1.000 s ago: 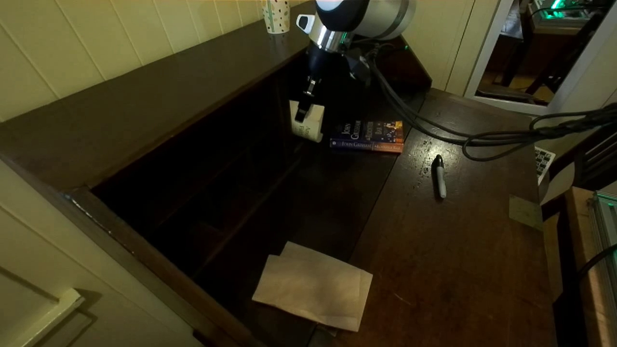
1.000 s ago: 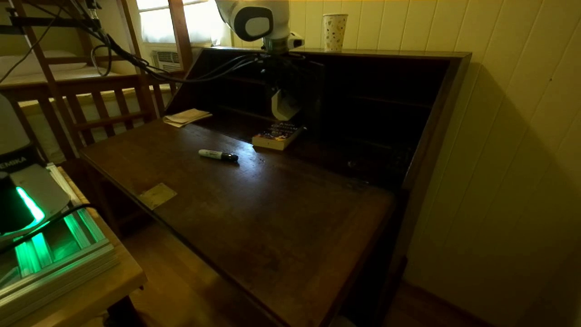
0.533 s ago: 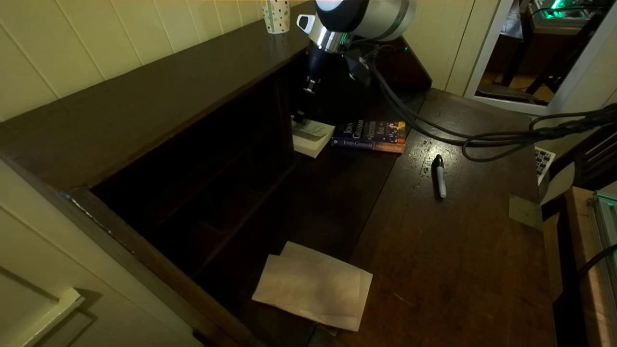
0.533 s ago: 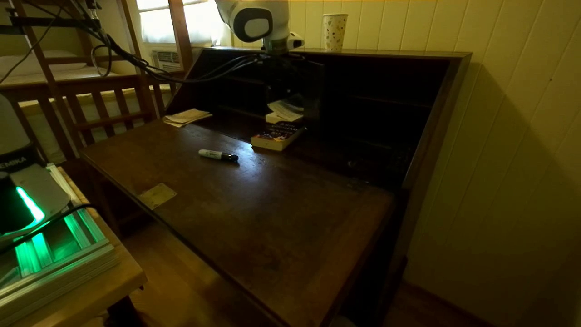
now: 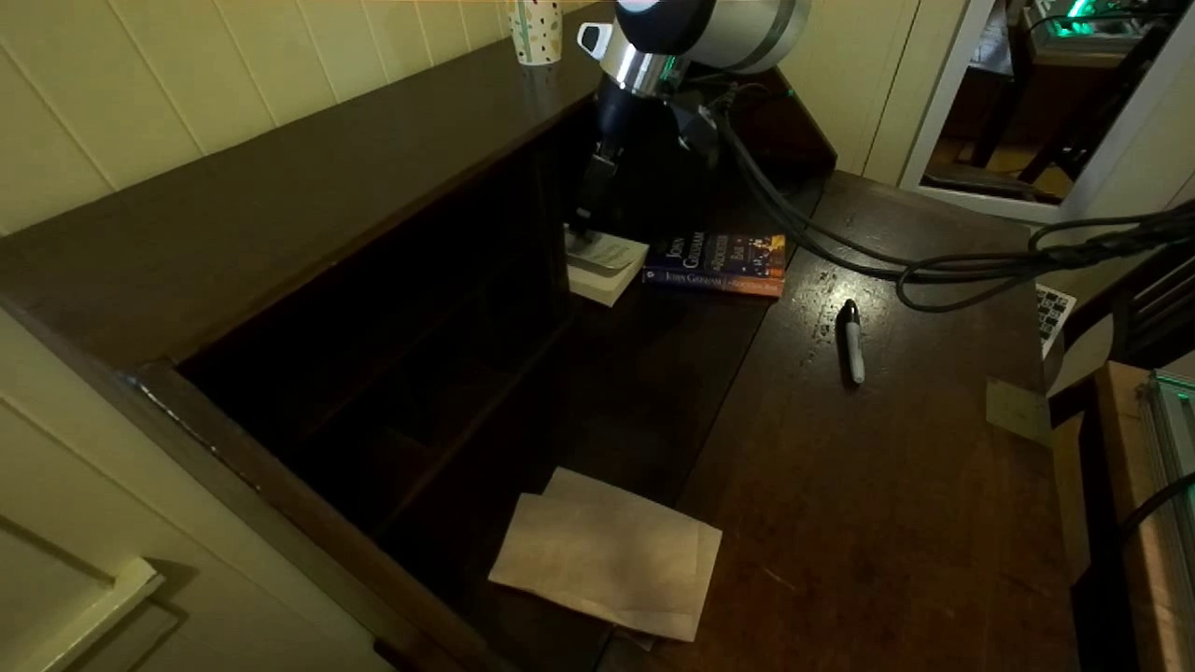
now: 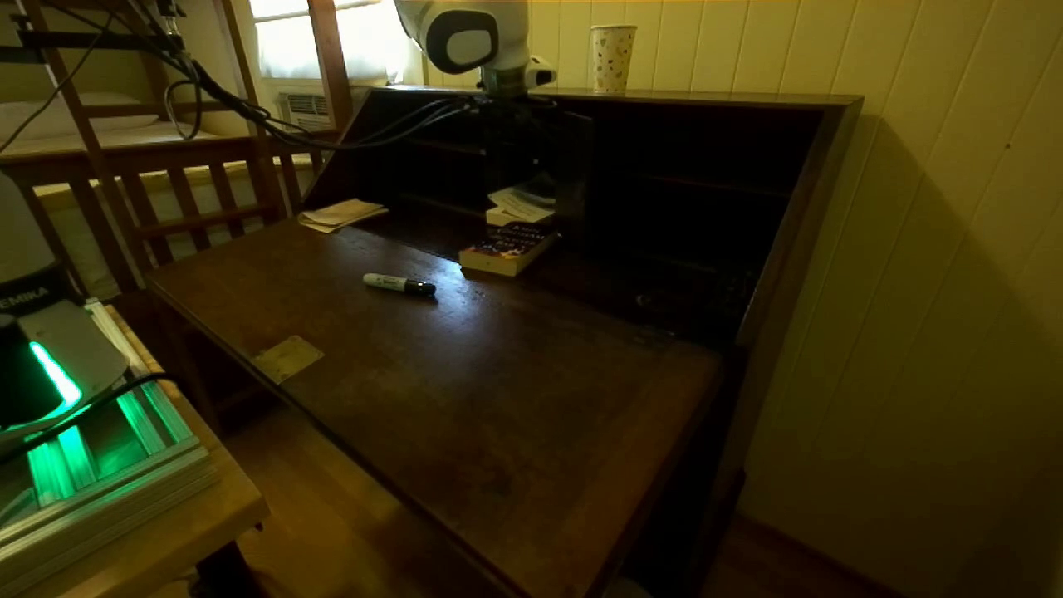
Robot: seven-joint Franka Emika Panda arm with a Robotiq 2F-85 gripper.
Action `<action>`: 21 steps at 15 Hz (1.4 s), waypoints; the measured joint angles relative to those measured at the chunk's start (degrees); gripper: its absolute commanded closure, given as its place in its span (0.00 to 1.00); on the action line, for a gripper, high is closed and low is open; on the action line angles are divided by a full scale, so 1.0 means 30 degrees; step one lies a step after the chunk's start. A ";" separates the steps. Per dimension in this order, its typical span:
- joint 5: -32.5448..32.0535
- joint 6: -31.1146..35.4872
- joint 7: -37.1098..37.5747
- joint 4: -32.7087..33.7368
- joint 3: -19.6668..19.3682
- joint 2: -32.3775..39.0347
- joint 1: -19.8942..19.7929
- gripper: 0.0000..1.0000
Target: Put the white book in the top middle compartment
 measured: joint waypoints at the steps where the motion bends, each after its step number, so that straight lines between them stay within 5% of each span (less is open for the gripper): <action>1: -0.0084 -0.0321 0.0143 -0.0003 -0.0128 -0.0136 0.0038 0.00; 10: -0.3520 -0.3624 0.4044 -0.0223 -0.2557 -0.0869 0.1484 0.00; 21: -0.4050 -0.4440 0.5285 -0.0549 -0.2677 -0.0584 0.2144 0.00</action>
